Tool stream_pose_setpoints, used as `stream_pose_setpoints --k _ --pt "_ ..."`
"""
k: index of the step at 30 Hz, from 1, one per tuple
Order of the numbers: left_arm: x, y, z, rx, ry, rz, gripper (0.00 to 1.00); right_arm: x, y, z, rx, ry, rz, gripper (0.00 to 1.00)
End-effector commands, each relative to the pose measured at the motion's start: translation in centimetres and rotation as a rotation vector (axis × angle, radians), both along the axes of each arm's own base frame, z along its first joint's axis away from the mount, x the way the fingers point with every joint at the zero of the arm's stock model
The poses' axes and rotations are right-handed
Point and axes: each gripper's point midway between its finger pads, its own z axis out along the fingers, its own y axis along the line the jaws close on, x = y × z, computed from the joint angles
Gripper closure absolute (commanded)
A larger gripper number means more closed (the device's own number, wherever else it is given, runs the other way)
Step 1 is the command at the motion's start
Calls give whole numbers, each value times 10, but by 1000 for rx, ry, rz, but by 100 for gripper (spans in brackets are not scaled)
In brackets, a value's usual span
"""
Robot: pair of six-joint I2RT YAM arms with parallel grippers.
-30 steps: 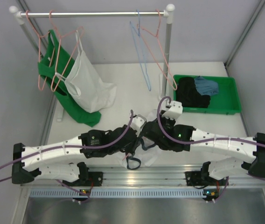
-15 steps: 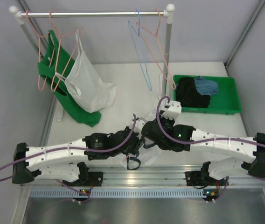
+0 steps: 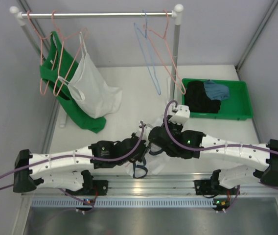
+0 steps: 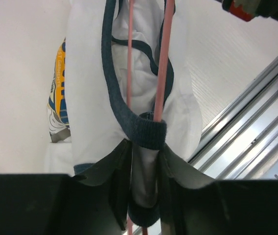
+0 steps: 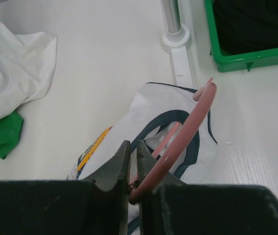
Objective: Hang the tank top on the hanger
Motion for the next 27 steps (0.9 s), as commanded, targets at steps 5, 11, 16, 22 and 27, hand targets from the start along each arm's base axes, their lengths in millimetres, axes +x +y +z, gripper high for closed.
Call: stream_pose_setpoints --k 5,11,16,22,27 --pt "16 2 10 -45 -77 74 100 3 11 35 107 -47 4 100" --pt "17 3 18 -100 -103 78 100 0 12 35 115 -45 30 100" --pt "16 3 23 -139 -116 65 100 -2 8 38 108 -51 59 84" --pt "14 1 22 -162 -114 51 100 -6 7 45 97 -51 118 47" --pt "15 8 22 -186 -119 72 100 -12 9 49 89 -35 176 29"
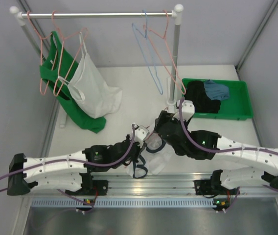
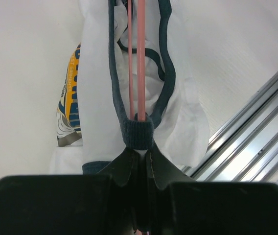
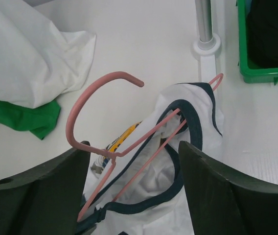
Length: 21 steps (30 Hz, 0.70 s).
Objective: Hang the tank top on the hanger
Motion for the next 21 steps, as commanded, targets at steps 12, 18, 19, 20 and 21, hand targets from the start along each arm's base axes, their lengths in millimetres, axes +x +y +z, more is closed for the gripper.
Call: stream_pose_setpoints --k 12,18,19,20,21 --pt "3 21 15 -156 -16 86 100 -16 -3 27 55 -13 140 6" --pt "2 37 26 -191 1 136 100 -18 -11 39 92 -28 142 5" --pt "2 40 29 -198 4 145 100 -19 -13 41 99 -32 144 5" --pt "2 45 38 -219 -1 157 100 -20 -15 43 104 -34 144 5" --pt "2 48 44 -235 1 169 100 -20 -16 44 107 -36 142 5"
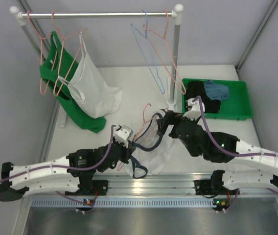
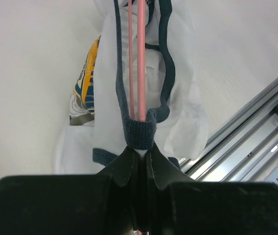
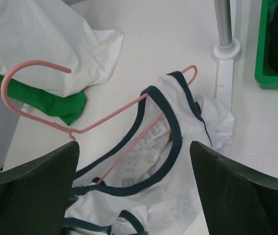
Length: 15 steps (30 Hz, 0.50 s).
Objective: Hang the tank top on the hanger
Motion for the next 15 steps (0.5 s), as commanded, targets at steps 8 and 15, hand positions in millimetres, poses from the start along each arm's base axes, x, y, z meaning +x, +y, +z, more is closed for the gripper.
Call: stream_pose_setpoints --k 8,15 --pt "16 61 142 -244 -105 209 100 -5 -21 33 69 -54 9 5" --pt "29 95 223 -200 -203 317 100 -6 -23 51 70 -83 24 5"
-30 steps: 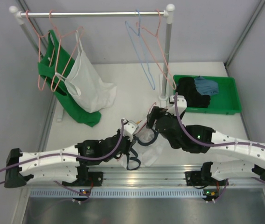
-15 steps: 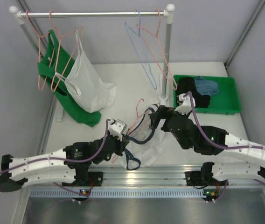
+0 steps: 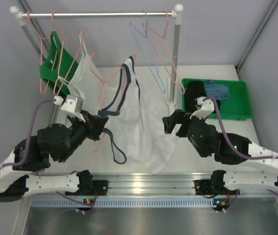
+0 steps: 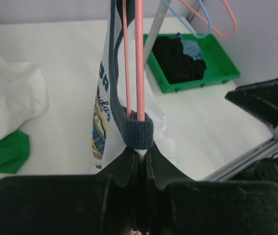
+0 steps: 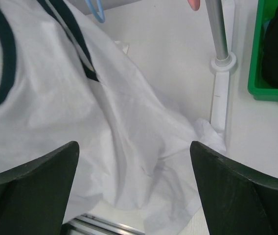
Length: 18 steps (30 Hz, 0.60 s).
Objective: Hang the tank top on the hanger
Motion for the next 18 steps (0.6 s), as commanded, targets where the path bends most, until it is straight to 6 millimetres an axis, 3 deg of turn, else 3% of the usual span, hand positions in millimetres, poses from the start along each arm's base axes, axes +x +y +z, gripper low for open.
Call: stream_pose_setpoints --k 1,4,8,11,18 --pt "15 27 29 93 -44 135 100 0 -3 27 22 -39 12 5" --pt "18 36 70 79 -62 178 100 -1 -2 35 28 -49 20 5" --pt "19 49 99 91 -70 208 100 -1 -2 43 29 -59 28 4" --pt "20 46 114 105 -77 208 100 -1 -2 47 25 -66 33 4" --pt "24 19 84 193 -37 185 100 -3 3 43 31 -55 56 4"
